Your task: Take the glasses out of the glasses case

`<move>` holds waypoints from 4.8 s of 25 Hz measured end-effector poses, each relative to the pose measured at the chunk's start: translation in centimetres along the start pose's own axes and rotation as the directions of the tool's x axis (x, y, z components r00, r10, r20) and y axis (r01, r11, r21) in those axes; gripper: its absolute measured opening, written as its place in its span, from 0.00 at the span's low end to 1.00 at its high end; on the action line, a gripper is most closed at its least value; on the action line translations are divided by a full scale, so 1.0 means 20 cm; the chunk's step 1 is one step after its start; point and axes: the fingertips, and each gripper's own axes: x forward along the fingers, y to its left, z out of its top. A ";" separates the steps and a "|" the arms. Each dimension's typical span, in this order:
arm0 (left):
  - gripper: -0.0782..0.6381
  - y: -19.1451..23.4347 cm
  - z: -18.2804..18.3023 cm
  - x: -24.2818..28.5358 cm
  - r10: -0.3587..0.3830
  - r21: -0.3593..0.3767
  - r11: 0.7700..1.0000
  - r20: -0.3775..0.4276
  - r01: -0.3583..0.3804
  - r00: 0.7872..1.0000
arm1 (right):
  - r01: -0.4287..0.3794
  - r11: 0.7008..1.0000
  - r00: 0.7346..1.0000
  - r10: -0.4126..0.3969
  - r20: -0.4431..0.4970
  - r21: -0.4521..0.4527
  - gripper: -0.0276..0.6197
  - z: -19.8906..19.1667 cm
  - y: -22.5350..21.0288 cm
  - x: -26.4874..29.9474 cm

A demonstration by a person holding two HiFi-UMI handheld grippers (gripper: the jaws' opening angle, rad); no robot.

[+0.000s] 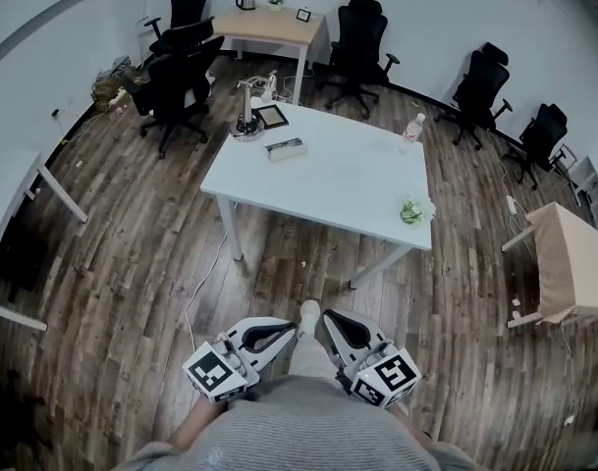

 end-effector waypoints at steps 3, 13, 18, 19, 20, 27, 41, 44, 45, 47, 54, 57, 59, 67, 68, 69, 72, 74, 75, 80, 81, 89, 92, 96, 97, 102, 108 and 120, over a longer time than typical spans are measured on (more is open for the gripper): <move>0.13 0.15 0.02 0.09 0.017 0.000 1.000 0.006 -0.017 1.000 | -0.019 1.000 1.000 0.019 0.000 0.006 0.07 0.03 -0.12 0.13; 0.13 0.60 0.10 0.62 -0.002 -0.005 1.000 0.000 0.002 1.000 | 0.010 1.000 1.000 -0.010 0.004 0.009 0.07 0.19 -0.76 0.41; 0.13 0.79 0.14 0.88 -0.010 0.011 1.000 -0.012 0.010 1.000 | 0.000 1.000 1.000 0.000 0.023 0.012 0.07 0.33 -1.05 0.53; 0.13 0.82 0.16 0.93 -0.016 0.028 0.999 -0.005 0.016 1.000 | -0.007 1.000 1.000 0.006 0.030 0.014 0.07 0.36 -1.10 0.55; 0.13 0.86 0.20 0.99 -0.024 0.049 0.999 0.006 0.024 1.000 | -0.015 1.000 0.999 0.014 0.036 0.017 0.07 0.39 -1.15 0.58; 0.13 1.05 0.31 1.31 -0.029 0.059 0.998 0.046 0.026 0.998 | -0.017 1.000 0.997 0.015 0.076 0.026 0.07 0.52 -1.48 0.68; 0.13 1.32 0.34 1.45 -0.041 0.073 0.997 0.010 0.040 0.999 | 0.027 0.999 0.997 -0.030 0.075 0.043 0.07 0.57 -1.71 0.89; 0.13 1.37 0.36 1.46 -0.057 0.078 0.995 -0.005 0.057 0.998 | 0.033 0.999 0.996 -0.036 0.079 0.044 0.07 0.60 -1.73 0.94; 0.13 1.39 0.36 1.46 -0.058 0.078 0.995 -0.011 0.058 0.998 | 0.035 0.998 0.996 -0.039 0.081 0.045 0.07 0.61 -1.73 0.96; 0.13 1.43 0.37 1.47 -0.060 0.075 0.995 -0.013 0.061 0.998 | 0.039 0.998 0.996 -0.042 0.084 0.047 0.07 0.63 -1.74 0.98; 0.13 1.53 0.39 1.48 -0.056 0.060 0.997 -0.007 0.056 0.998 | 0.062 0.997 0.995 -0.066 0.077 0.055 0.07 0.64 -1.78 1.04; 0.13 1.55 0.39 1.51 -0.045 0.080 0.996 -0.013 0.046 0.999 | 0.068 0.996 0.995 -0.072 0.067 0.060 0.07 0.62 -1.80 1.05; 0.13 1.56 0.38 1.51 -0.041 0.093 0.995 -0.019 0.043 0.999 | 0.073 0.995 0.995 -0.077 0.067 0.062 0.07 0.61 -1.80 1.06; 0.14 1.66 0.34 1.50 -0.003 0.072 0.997 -0.059 0.007 0.998 | 0.090 0.993 0.992 -0.096 0.079 0.071 0.07 0.63 -1.84 1.06; 0.17 1.67 0.36 1.50 0.001 0.083 0.997 -0.055 0.004 0.998 | 0.090 0.993 0.992 -0.095 0.079 0.070 0.07 0.63 -1.84 1.06; 0.26 1.68 0.37 1.51 0.006 0.095 0.995 -0.052 -0.001 0.999 | 0.089 0.994 0.992 -0.095 0.080 0.070 0.07 0.63 -1.84 1.06; 0.32 1.71 0.36 1.51 0.009 0.110 0.994 -0.065 -0.002 0.998 | 0.089 0.993 0.992 -0.095 0.079 0.072 0.07 0.63 -1.85 1.07; 0.32 1.74 0.34 1.50 0.017 0.094 0.996 -0.077 -0.009 0.997 | 0.090 0.993 0.992 -0.096 0.081 0.072 0.07 0.63 -1.85 1.08; 0.32 1.75 0.34 1.50 0.022 0.089 0.996 -0.079 -0.014 0.997 | 0.092 0.993 0.992 -0.098 0.080 0.072 0.07 0.63 -1.86 1.08; 0.32 1.80 0.33 1.48 0.031 0.087 0.996 -0.083 -0.024 0.996 | 0.099 0.992 0.992 -0.105 0.077 0.074 0.07 0.64 -1.87 1.09; 0.32 1.81 0.33 1.48 0.032 0.086 0.996 -0.084 -0.025 0.996 | 0.100 0.992 0.992 -0.106 0.075 0.074 0.07 0.64 -1.88 1.10; 0.32 1.96 0.28 1.47 0.078 0.107 0.992 -0.129 -0.065 0.988 | 0.110 0.991 0.991 -0.115 0.070 0.075 0.07 0.63 -1.90 1.12; 0.32 2.05 0.24 1.44 0.107 0.122 0.989 -0.153 -0.089 0.982 | 0.116 0.990 0.990 -0.121 0.066 0.074 0.07 0.63 -1.91 1.14; 0.32 2.16 0.18 1.42 0.143 0.169 0.979 -0.188 -0.111 0.972 | 0.128 0.989 0.989 -0.132 0.067 0.069 0.07 0.63 -1.92 1.15; 0.32 2.19 0.17 1.42 0.152 0.184 0.976 -0.199 -0.116 0.968 | 0.132 0.989 0.988 -0.137 0.066 0.069 0.07 0.63 -1.93 1.15; 0.32 2.33 0.13 1.41 0.204 0.246 0.957 -0.207 -0.150 0.957 | 0.159 0.985 0.984 -0.163 0.068 0.066 0.07 0.64 -1.96 1.15; 0.32 2.54 -0.01 1.40 0.270 0.296 0.936 -0.265 -0.189 0.926 | 0.183 0.981 0.981 -0.186 0.062 0.062 0.07 0.63 -1.98 1.14; 0.32 2.70 -0.14 1.42 0.275 0.313 0.935 -0.350 -0.165 0.896 | 0.217 0.975 0.973 -0.220 0.065 0.050 0.07 0.65 -1.98 1.12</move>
